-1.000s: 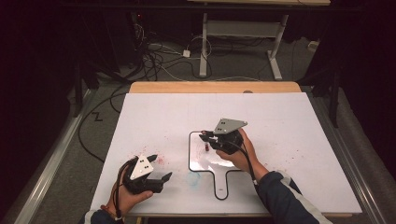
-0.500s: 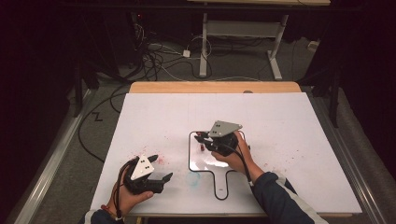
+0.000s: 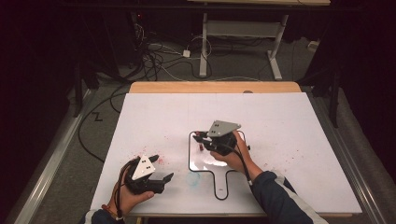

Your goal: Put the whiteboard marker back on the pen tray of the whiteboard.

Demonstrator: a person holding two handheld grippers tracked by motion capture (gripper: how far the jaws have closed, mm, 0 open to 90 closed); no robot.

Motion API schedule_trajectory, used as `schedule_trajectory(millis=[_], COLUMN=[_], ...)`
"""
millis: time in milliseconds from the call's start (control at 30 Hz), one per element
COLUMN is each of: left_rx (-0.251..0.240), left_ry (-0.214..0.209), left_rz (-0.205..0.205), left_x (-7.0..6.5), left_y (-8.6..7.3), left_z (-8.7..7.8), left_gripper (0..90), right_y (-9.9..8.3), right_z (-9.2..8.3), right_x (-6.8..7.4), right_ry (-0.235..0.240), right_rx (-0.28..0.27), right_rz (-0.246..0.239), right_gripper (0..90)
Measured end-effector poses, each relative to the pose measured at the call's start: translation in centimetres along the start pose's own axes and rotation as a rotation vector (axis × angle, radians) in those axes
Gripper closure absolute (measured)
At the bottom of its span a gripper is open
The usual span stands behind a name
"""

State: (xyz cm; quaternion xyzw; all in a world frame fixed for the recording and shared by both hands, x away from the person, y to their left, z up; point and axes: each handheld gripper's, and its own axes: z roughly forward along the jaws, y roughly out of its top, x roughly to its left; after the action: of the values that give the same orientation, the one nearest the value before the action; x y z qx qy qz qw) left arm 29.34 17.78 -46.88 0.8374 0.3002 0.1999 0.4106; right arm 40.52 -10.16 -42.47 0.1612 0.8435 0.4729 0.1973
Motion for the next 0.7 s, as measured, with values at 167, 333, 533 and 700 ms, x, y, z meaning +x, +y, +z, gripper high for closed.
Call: schedule_trajectory(millis=[167,333,533,700], left_rx=[-0.003,-0.009,-0.007,-0.009], left_ry=[-0.003,-0.009,-0.012,-0.014], left_rz=[-0.004,-0.005,-0.004,0.009], left_x=[0.1,0.0,0.0,-0.2], left_y=[0.0,0.1,0.1,0.4], left_z=[0.0,0.1,0.1,0.4], left_gripper=[18.9,18.9,18.9,18.9], right_y=[-0.2,0.3,0.7,0.3], right_z=[0.0,0.7,1.5,1.7], right_x=[-1.1,0.6,0.5,-1.6], right_ry=[-0.039,0.089,0.065,-0.059], right_rx=[0.003,-0.026,-0.023,-0.011], right_rz=[0.029,0.049,0.019,0.022], right_gripper=[81.2,81.3,81.3,81.3])
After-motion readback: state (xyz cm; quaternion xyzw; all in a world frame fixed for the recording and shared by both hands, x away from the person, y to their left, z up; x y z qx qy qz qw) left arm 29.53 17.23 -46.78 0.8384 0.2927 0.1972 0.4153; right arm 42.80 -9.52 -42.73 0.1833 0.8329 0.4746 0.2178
